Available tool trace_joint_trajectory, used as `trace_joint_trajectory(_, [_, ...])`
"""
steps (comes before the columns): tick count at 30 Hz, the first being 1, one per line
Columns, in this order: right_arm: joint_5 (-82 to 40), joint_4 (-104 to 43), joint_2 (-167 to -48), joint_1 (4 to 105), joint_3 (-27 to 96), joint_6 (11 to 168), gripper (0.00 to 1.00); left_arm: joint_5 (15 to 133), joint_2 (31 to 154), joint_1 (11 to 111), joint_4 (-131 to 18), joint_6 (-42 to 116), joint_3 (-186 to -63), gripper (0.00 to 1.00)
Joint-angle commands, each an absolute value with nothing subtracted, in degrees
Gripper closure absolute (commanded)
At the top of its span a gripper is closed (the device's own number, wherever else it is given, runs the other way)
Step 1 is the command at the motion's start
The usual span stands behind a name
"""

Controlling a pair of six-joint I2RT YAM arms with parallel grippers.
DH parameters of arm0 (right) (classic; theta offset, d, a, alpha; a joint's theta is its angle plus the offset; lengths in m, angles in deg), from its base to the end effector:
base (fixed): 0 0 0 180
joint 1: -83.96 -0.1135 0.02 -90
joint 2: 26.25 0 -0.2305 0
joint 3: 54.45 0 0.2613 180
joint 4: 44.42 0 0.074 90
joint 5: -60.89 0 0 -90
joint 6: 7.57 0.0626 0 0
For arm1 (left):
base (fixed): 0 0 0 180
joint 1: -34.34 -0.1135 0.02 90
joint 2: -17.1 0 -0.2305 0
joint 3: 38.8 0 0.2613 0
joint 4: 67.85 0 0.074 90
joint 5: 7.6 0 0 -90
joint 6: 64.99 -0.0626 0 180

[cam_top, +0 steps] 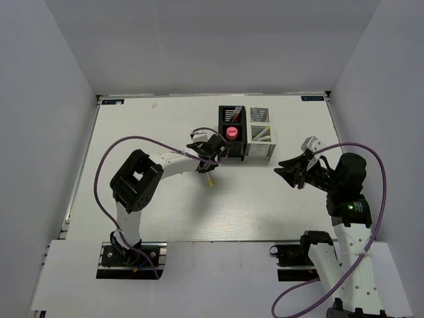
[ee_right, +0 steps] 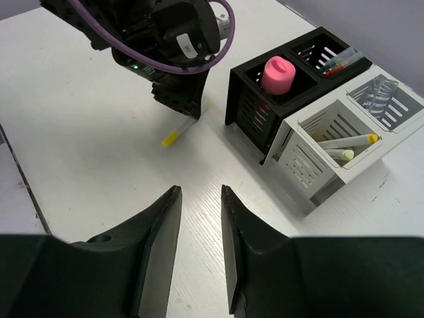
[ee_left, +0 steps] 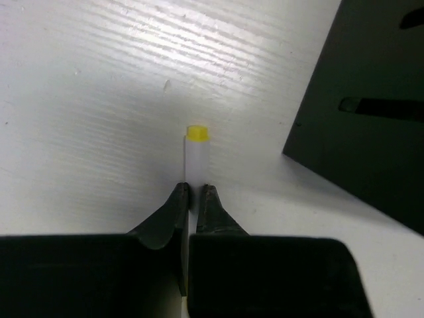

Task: Sort the stationery into containers
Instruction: Pick up the pen from the center of the board, then place the pen in the storage box.

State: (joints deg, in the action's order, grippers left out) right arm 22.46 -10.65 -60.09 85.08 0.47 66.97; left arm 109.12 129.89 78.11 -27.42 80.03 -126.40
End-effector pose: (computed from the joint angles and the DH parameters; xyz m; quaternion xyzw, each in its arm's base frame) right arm 0.1834 0.0455 0.3110 -0.3574 0.6638 0.2551 0.6055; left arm 0.3079 -0.2559 0.0965 -0.1418 0.9416 -0.0090 0.3052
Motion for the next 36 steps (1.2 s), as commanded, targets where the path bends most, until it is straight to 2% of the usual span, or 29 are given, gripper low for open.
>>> trace_joint_trajectory(1, [23.4, -11.3, -59.6, 85.6, 0.7, 67.0, 0.63, 105.4, 126.1, 77.8, -26.3, 77.1, -121.8, 0.98])
trace_joint_trajectory(5, [23.7, -11.2, -59.3, 86.2, 0.5, 66.5, 0.63, 104.2, 116.6, 79.6, -29.5, 68.6, -117.3, 1.00])
trace_joint_trajectory(11, [23.6, -12.3, -59.7, 86.9, 0.5, 66.9, 0.62, 81.6, 97.7, 80.7, -52.2, 48.9, -106.4, 1.00])
trace_joint_trajectory(12, [23.4, -12.2, -59.9, 87.0, 0.4, 66.8, 0.62, 75.3, 96.9, 81.3, -54.7, 47.4, -105.9, 1.00])
trace_joint_trajectory(14, [22.8, -12.4, -59.6, 87.2, 0.4, 66.9, 0.62, 72.9, 96.9, 82.1, -60.3, 45.8, -105.9, 1.00])
trace_joint_trajectory(27, [19.8, -12.9, -56.7, 90.9, 0.0, 67.4, 0.62, 72.2, 115.9, 84.4, -87.2, 41.4, -123.4, 1.00])
trace_joint_trajectory(36, [21.4, -12.3, -55.9, 92.8, -0.3, 67.0, 0.62, 83.2, 127.1, 83.8, -103.5, 39.2, -128.2, 1.00])
